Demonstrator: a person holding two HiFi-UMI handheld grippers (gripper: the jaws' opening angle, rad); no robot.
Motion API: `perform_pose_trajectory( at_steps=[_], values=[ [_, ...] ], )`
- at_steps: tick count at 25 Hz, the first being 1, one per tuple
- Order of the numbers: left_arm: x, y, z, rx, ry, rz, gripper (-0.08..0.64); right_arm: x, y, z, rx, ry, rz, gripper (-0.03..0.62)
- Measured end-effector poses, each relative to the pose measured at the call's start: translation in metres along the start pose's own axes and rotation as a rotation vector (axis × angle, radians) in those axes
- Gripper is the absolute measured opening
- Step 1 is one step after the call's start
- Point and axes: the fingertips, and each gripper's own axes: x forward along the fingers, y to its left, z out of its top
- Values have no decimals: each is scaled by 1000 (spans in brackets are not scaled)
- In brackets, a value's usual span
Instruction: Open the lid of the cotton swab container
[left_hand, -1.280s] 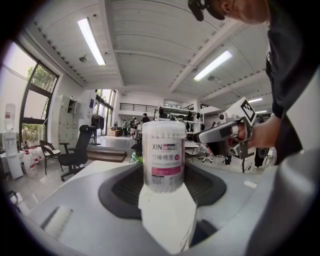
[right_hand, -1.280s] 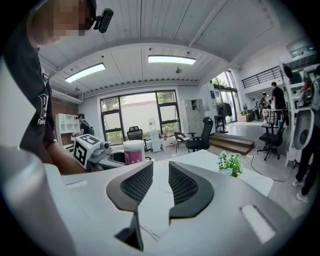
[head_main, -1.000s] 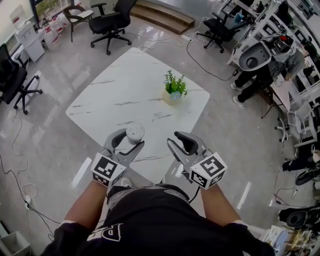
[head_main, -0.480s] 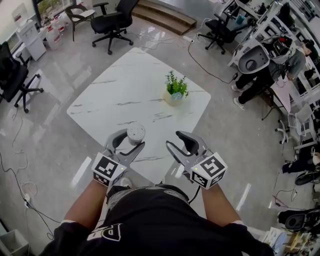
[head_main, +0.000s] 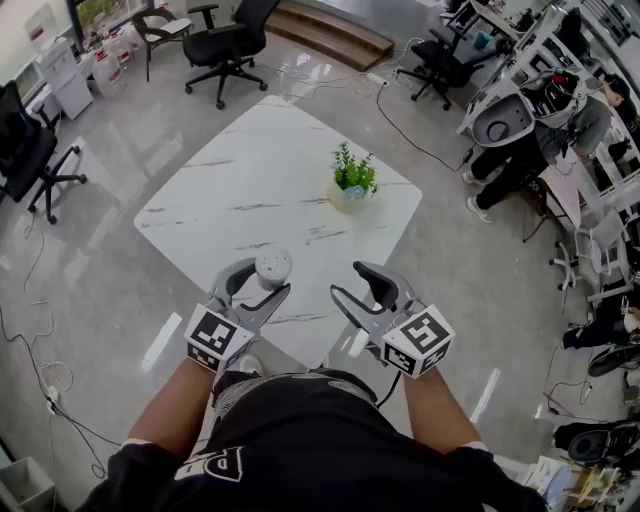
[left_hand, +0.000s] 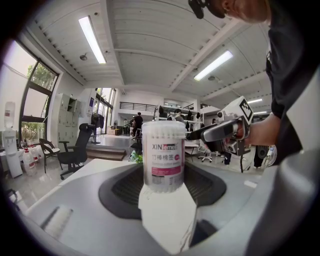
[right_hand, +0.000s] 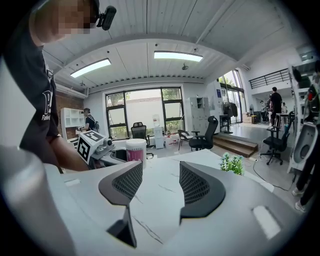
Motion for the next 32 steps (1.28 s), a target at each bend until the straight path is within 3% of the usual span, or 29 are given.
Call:
perform_pose_trajectory(
  at_steps=[8,16,24,32],
  values=[
    [1,-7,-5,10,18,-34,302,-3,-1,8,-8,17,43,207],
    [6,-17,-11,20,39,-70,302,7,23,29,-145,99,219,207],
    [9,-34,-11,57,52,-121,302,33,53,36,-234,151,324,232],
    [11,-42,-7,92,56,-129,302,54,77,18,-338,228,341,258]
  ],
)
